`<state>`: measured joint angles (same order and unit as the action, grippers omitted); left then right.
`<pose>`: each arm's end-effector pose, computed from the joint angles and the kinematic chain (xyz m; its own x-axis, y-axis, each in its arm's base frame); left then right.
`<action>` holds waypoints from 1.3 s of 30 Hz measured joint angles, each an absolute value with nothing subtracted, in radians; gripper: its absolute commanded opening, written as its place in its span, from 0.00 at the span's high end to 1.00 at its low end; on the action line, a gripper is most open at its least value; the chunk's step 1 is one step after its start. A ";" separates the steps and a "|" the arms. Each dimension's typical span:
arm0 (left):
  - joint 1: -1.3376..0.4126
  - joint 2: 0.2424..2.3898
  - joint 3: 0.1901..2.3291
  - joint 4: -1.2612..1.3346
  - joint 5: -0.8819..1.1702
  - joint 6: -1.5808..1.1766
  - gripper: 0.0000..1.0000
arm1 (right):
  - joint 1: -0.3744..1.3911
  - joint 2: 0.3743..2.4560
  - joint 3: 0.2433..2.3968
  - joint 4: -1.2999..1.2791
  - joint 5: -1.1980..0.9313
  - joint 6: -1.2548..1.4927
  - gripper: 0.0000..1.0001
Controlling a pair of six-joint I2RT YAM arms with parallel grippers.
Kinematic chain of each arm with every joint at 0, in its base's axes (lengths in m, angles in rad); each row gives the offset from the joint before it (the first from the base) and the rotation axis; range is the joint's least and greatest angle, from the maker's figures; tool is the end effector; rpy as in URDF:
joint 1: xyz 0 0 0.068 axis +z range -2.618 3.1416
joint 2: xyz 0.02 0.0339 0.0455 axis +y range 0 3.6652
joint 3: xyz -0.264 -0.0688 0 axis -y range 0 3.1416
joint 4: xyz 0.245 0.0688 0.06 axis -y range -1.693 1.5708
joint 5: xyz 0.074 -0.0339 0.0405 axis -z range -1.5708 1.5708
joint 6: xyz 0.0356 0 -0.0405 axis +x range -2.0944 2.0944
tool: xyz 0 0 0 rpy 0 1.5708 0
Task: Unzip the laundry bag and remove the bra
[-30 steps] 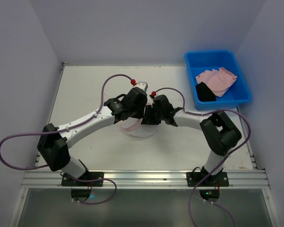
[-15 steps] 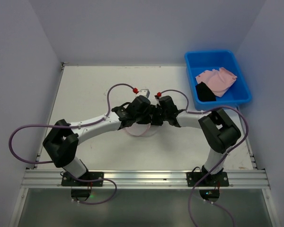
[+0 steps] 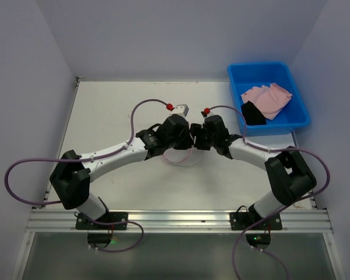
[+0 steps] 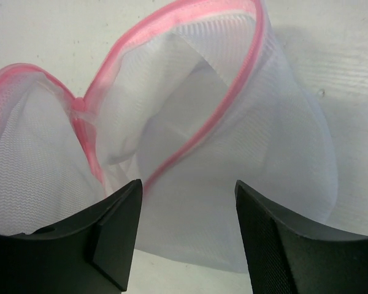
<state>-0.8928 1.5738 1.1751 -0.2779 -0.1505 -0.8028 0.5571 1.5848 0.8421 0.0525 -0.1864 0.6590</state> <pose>0.2268 -0.2731 0.2693 -0.7740 -0.1728 -0.6092 0.2015 0.8448 -0.4956 0.2756 0.1794 0.1866 -0.8197 0.1983 -0.5374 -0.1758 0.8058 0.5655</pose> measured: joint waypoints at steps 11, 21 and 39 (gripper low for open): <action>-0.886 1.573 1.251 -0.356 -0.150 -0.781 1.00 | 0.565 1.531 0.847 -0.018 -0.095 0.618 0.33; -0.818 1.597 1.300 -0.442 -0.242 -0.733 1.00 | 0.564 1.459 0.858 -0.115 0.035 0.562 0.28; -0.847 1.787 1.547 -0.500 -0.233 -0.662 1.00 | 0.456 1.042 0.720 -0.135 0.246 0.630 0.19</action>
<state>-0.8467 1.7870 1.5467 -0.4999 -0.2329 -0.6621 0.4564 1.0424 0.7200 -0.1352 0.2462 0.6304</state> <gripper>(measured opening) 0.008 0.800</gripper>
